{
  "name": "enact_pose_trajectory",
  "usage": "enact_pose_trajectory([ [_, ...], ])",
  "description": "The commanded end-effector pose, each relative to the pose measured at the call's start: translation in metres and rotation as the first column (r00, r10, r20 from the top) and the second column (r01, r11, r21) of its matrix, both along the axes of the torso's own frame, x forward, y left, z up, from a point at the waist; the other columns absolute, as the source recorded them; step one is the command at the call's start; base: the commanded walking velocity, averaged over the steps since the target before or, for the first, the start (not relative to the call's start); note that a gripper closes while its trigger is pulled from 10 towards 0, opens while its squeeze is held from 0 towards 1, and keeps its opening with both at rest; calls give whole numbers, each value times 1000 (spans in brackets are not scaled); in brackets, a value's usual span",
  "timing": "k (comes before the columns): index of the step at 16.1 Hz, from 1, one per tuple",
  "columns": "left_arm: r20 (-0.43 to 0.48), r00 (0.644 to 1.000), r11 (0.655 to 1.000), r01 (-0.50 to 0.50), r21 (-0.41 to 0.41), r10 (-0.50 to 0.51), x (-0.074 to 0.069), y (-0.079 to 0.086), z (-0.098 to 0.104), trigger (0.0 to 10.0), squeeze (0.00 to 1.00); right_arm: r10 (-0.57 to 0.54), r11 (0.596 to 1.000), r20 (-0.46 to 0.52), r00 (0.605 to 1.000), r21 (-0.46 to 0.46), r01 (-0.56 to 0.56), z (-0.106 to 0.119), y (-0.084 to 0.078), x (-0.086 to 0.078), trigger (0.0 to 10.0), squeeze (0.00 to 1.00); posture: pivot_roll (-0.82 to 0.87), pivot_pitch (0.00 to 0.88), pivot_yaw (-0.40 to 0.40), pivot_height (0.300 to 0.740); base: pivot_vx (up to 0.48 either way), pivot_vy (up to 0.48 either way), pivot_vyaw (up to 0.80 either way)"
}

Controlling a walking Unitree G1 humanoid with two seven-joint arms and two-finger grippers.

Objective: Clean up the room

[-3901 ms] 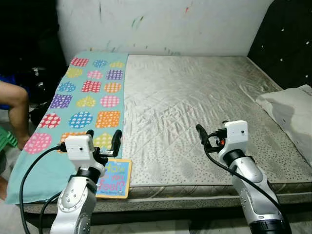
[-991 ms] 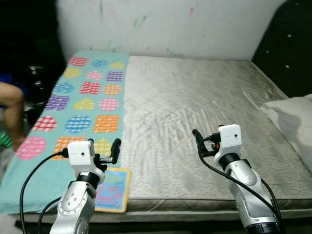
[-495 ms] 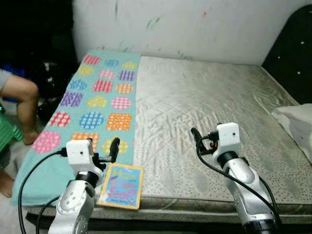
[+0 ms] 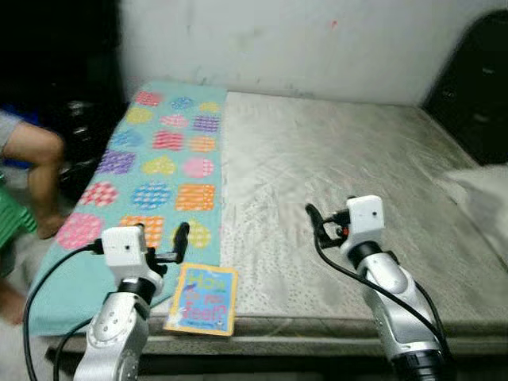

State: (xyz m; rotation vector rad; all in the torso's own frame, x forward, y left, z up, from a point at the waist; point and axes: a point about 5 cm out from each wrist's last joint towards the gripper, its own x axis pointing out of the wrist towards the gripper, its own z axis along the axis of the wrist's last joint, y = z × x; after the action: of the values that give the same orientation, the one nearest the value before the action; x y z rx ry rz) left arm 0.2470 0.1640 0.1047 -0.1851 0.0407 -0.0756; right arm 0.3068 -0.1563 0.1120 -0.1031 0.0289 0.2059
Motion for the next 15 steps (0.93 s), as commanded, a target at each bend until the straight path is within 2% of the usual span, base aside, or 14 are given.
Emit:
enact_pose_trajectory([
  [1,2,1000,1000,10,-5,-10,2,-6,1,10000,0,-16,1000,1,1000,-13,16,0,-6,1,10000,0,-12,0,-47,740,0,480,0],
  [4,1,1000,1000,3,-5,-3,2,-5,1,10000,0,-15,1000,1,1000,-15,15,0,-6,2,10000,0,-12,0,-47,740,0,480,0],
  [12,51,998,998,34,-45,-32,3,-8,7,10000,0,-3,1000,0,1000,-21,3,-1,-3,2,10000,0,-17,0,-47,740,0,0,0],
  [15,60,997,998,48,-50,-45,3,-10,8,10000,0,-3,1000,0,1000,-22,3,-1,-3,2,10000,0,-18,0,-45,740,306,0,0],
])
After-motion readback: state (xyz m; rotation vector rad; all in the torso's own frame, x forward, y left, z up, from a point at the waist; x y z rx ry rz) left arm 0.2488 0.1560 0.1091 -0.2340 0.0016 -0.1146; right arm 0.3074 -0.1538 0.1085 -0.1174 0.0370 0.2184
